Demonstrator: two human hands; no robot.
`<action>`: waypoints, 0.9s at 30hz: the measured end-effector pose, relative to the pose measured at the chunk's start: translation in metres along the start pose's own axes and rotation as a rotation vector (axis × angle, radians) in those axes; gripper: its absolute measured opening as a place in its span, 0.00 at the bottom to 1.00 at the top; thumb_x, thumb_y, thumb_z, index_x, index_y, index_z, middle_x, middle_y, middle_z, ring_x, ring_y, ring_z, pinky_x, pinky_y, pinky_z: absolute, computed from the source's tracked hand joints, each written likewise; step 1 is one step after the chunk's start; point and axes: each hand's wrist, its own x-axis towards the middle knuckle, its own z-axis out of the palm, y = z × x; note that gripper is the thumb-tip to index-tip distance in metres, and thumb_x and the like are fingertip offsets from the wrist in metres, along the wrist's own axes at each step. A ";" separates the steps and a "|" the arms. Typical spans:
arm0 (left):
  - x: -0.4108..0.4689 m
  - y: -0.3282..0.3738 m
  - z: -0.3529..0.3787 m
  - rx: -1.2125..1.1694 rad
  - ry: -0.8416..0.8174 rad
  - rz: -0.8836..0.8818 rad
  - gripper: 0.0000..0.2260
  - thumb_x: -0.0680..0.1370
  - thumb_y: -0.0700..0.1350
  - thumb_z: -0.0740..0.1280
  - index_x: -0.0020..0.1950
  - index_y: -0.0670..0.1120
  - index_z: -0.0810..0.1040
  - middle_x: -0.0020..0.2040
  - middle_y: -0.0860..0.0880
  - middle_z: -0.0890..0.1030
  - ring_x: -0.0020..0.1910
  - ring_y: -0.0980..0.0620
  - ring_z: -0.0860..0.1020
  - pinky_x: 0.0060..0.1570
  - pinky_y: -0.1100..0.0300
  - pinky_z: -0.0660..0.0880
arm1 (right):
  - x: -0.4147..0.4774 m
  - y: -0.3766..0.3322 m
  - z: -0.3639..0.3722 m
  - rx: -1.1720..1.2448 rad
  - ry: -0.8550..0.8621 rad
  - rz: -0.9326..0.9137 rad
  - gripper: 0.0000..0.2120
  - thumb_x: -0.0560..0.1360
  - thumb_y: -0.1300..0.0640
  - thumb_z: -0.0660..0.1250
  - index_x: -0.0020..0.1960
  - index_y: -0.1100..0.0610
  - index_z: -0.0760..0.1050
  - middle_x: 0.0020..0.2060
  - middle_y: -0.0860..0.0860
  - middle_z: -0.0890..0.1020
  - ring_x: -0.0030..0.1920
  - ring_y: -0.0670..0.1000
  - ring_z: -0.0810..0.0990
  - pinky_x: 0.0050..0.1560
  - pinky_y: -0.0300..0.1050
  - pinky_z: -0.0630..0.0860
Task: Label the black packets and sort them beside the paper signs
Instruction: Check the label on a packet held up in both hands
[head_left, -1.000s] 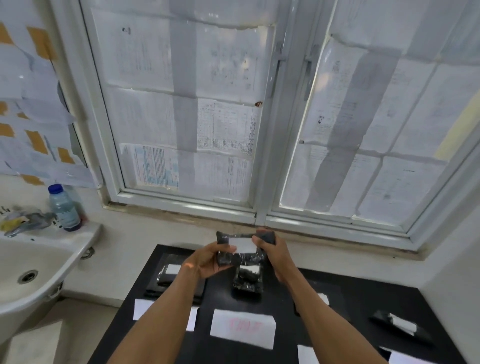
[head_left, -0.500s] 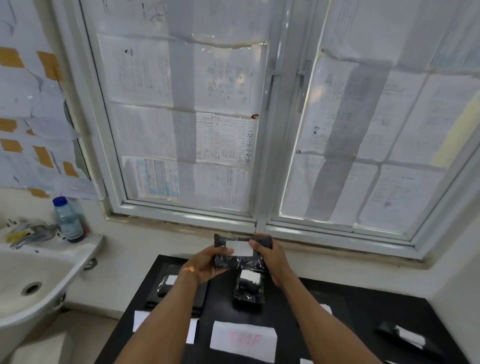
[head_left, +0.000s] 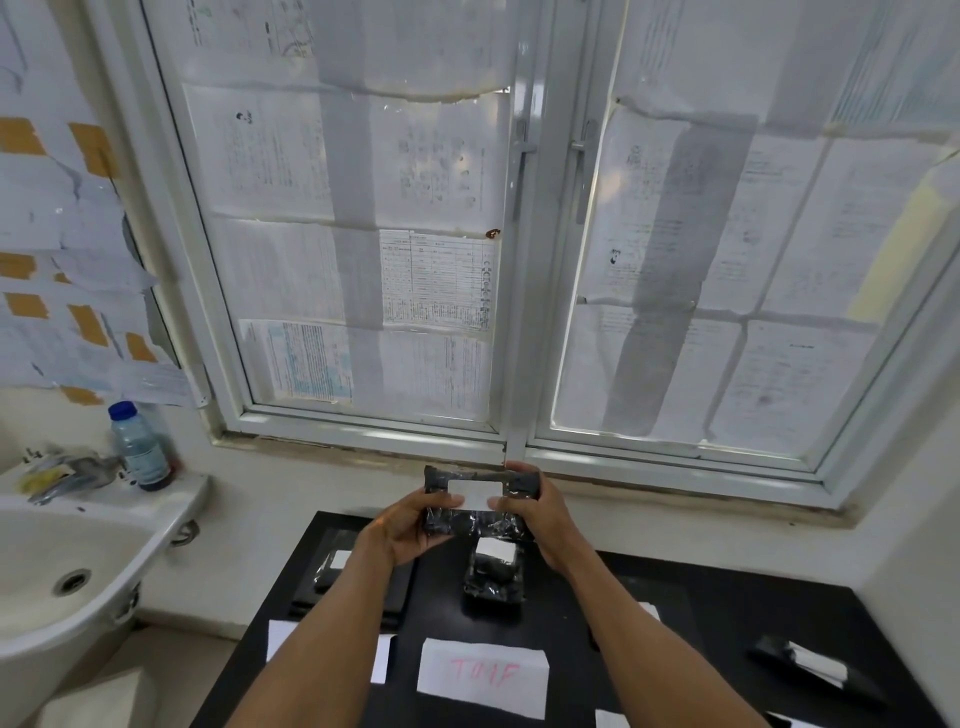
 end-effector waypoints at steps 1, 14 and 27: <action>-0.001 -0.001 0.000 -0.005 -0.006 0.003 0.32 0.60 0.36 0.80 0.62 0.36 0.75 0.53 0.38 0.83 0.48 0.43 0.84 0.43 0.56 0.82 | -0.001 0.000 -0.001 0.000 -0.015 0.004 0.32 0.66 0.67 0.76 0.66 0.53 0.70 0.58 0.56 0.77 0.56 0.57 0.80 0.53 0.47 0.80; -0.012 -0.010 0.016 -0.060 0.021 0.032 0.30 0.62 0.35 0.77 0.63 0.36 0.74 0.56 0.36 0.82 0.52 0.40 0.83 0.44 0.54 0.82 | -0.003 0.006 -0.013 0.035 -0.060 0.039 0.37 0.62 0.70 0.71 0.69 0.54 0.67 0.59 0.62 0.74 0.57 0.62 0.77 0.55 0.53 0.80; 0.027 -0.004 -0.010 -0.175 0.333 0.135 0.04 0.76 0.34 0.66 0.50 0.41 0.77 0.47 0.42 0.82 0.45 0.47 0.82 0.38 0.59 0.83 | 0.046 0.024 -0.015 -0.012 0.088 0.150 0.26 0.73 0.61 0.70 0.68 0.53 0.66 0.53 0.60 0.81 0.49 0.57 0.83 0.50 0.52 0.82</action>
